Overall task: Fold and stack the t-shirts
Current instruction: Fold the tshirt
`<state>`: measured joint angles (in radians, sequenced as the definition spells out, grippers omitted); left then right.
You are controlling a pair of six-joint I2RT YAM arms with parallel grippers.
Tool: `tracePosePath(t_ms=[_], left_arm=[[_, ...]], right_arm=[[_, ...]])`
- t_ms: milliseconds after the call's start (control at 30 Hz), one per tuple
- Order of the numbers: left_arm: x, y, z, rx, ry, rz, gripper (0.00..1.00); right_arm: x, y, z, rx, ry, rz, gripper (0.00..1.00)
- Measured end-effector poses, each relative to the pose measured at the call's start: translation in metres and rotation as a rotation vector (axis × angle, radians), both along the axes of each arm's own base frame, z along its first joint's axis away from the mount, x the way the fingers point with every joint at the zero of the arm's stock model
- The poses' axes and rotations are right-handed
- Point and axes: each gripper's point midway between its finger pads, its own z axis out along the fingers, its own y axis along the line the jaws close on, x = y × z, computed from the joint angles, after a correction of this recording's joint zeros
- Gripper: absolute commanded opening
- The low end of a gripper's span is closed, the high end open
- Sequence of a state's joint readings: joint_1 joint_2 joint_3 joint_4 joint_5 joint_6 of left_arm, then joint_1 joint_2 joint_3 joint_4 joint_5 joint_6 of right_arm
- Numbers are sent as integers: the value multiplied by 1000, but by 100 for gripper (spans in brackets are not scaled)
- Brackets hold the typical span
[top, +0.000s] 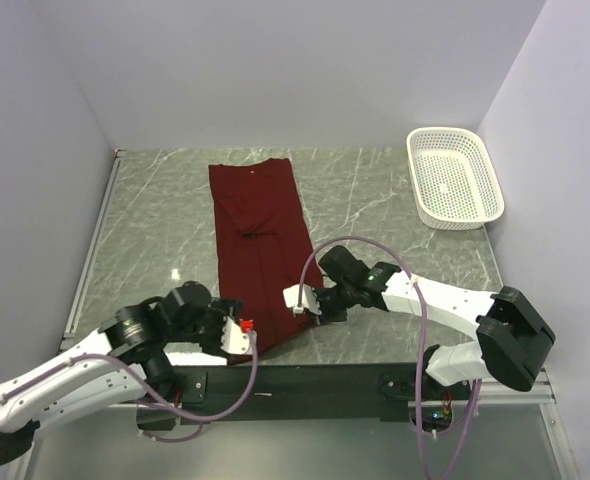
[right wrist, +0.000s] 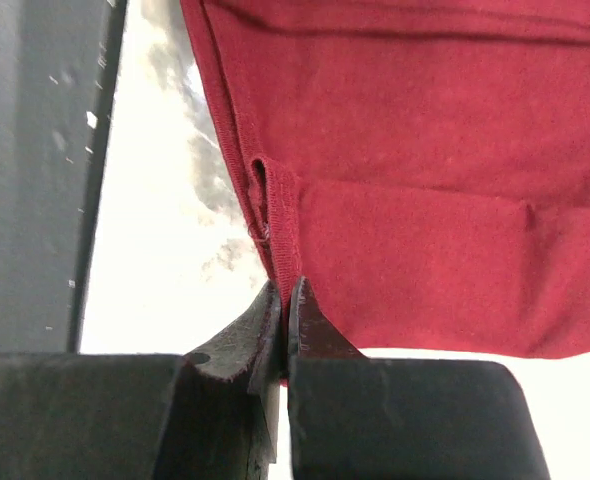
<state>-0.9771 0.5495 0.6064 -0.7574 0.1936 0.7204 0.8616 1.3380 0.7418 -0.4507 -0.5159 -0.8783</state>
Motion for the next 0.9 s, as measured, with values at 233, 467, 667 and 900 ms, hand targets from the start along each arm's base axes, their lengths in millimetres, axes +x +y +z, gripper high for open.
tracePosePath(t_ms=[233,467,667,900], left_arm=[[-17,-37,-23,-4,112,-104,68],[-53,-64,-35,11,176,-213,69],[-49,-66,-55,85,180,-137,66],[-26,-66,-62,106,134,6,61]], right_arm=[[-12,4,8,32,84,3,0],[-5,1,14,61,137,-46,0],[2,-2,19,91,172,-85,0],[0,-2,21,105,194,-84,0]])
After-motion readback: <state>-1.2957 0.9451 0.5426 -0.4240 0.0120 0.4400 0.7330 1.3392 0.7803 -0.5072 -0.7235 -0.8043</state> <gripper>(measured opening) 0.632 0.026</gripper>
